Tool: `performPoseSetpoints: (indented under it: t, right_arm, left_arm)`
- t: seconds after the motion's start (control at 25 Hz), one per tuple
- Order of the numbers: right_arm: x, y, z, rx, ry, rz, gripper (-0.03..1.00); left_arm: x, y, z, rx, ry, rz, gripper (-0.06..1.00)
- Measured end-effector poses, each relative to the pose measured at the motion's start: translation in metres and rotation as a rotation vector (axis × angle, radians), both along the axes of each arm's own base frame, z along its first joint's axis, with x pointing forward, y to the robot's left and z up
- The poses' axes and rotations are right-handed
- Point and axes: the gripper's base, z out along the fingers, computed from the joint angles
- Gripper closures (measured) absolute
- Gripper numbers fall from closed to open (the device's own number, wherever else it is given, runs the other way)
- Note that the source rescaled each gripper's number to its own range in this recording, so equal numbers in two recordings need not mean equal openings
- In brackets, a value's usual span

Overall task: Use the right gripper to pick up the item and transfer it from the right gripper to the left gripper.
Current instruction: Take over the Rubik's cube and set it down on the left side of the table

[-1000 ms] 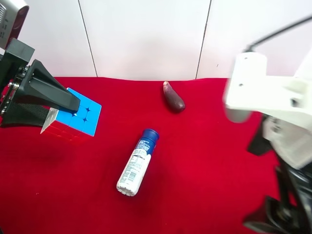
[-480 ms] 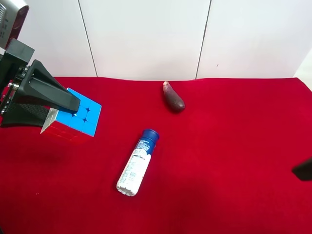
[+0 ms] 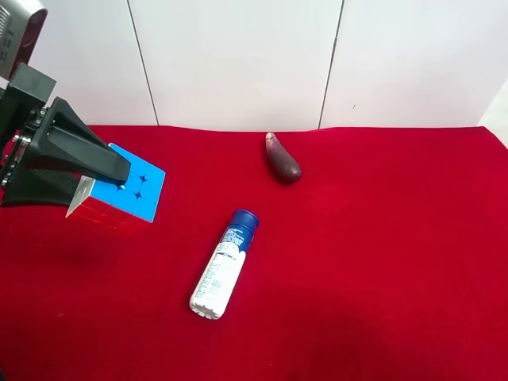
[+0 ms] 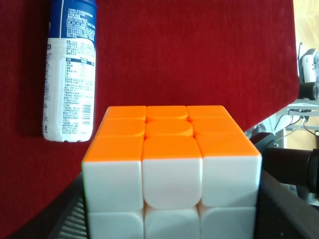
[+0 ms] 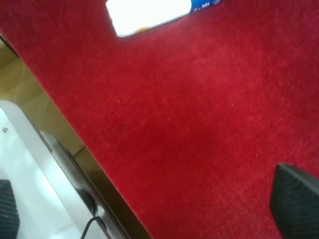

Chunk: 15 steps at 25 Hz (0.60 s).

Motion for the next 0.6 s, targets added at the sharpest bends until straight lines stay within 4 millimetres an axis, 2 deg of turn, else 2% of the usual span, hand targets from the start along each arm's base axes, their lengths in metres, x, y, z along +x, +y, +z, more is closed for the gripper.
performPoseSetpoints:
  t: [0.36,0.48,0.6]
  right_arm:
    - [-0.002,-0.003,0.0,0.022,-0.014,-0.018,-0.03]
    - [-0.006,-0.012,0.001,0.071,-0.053,-0.13,-0.03]
    - [-0.012,-0.02,0.002,0.12,-0.11,-0.319,-0.03]
  left_arm:
    - [0.0,0.0,0.0,0.001,-0.001,0.0,0.92]
    - [0.0,0.0,0.0,0.003,-0.008,-0.001,0.92]
    - [0.0,0.0,0.0,0.004,-0.008,-0.002,0.92]
